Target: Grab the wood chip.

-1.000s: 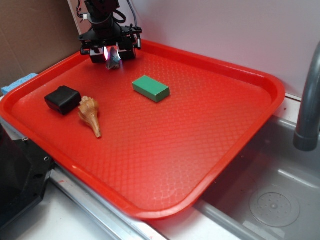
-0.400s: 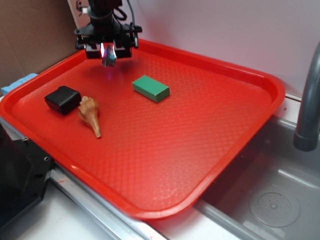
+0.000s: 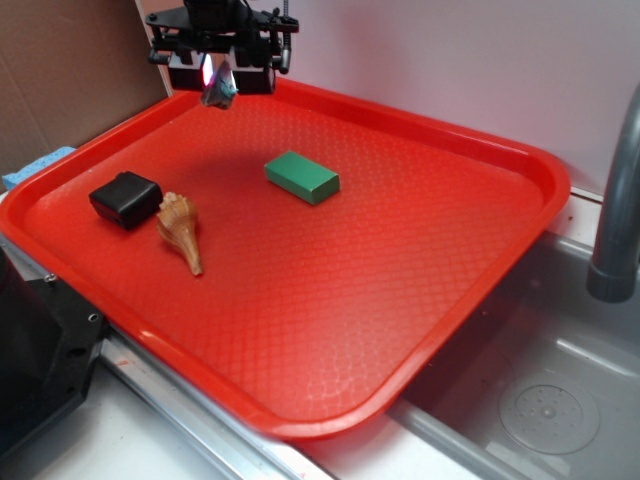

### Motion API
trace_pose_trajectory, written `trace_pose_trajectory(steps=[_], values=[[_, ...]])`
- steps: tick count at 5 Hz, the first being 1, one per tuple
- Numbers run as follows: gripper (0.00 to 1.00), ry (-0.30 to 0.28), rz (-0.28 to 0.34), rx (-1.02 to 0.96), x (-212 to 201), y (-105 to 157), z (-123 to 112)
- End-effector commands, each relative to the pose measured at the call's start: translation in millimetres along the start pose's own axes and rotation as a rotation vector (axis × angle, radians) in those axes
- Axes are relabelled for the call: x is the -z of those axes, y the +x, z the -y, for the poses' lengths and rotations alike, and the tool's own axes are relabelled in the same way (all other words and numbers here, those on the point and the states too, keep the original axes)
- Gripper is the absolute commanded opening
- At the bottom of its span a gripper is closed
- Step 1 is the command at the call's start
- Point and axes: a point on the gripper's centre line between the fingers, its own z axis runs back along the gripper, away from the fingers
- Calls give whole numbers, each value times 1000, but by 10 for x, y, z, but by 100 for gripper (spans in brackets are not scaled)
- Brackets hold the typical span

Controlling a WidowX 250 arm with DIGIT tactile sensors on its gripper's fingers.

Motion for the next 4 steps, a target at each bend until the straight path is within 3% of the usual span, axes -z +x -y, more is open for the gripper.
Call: trace_pose_trajectory(steps=[1,2,3,4], values=[[0,-165,-63,216,-936,-369,75],[0,-221,-76,266,-1216,-510,10],[0,-242,-50,274,-1328,-594,-131],[0,-180,-52,249,-1278,-609,-174]])
